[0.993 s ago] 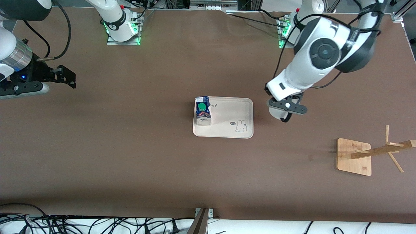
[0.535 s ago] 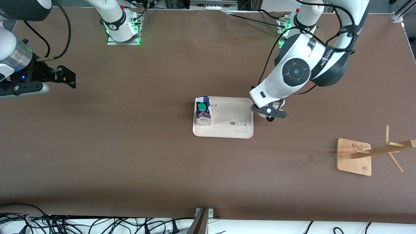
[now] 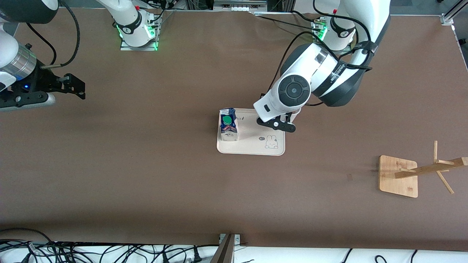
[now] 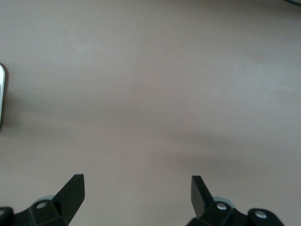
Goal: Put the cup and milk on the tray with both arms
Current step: 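Carry the mug with the left gripper over the tray beside the carton, then lower the mug onto the tray and open the left gripper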
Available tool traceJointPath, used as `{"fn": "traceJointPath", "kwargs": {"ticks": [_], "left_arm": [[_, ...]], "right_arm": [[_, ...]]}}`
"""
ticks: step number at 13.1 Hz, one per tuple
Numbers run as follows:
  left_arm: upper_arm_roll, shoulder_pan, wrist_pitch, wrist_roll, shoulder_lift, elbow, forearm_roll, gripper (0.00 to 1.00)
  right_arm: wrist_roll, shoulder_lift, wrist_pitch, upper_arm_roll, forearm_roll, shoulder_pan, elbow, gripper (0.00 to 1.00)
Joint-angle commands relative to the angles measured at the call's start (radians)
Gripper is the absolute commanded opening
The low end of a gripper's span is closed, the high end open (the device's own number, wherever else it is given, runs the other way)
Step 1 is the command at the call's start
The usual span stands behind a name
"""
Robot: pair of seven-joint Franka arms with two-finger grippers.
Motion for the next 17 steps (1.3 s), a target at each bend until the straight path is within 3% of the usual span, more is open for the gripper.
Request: {"fn": "traceJointPath", "kwargs": {"ticks": [1,5,17], "left_arm": [[0.012,-0.043,-0.008,-0.146,0.220,0.135,-0.004,0.00],[0.012,-0.041,-0.007,-0.192,0.305,0.227,-0.062,0.00],[0.051,-0.095,0.014,-0.287,0.379,0.195,0.013,0.00]], "right_arm": [[0.006,0.006,-0.015,0.008,-0.009,-0.008,0.022,1.00],[0.006,0.006,-0.017,0.008,-0.009,-0.008,0.020,1.00],[0.004,0.008,-0.019,0.006,-0.009,-0.010,0.020,1.00]]}}
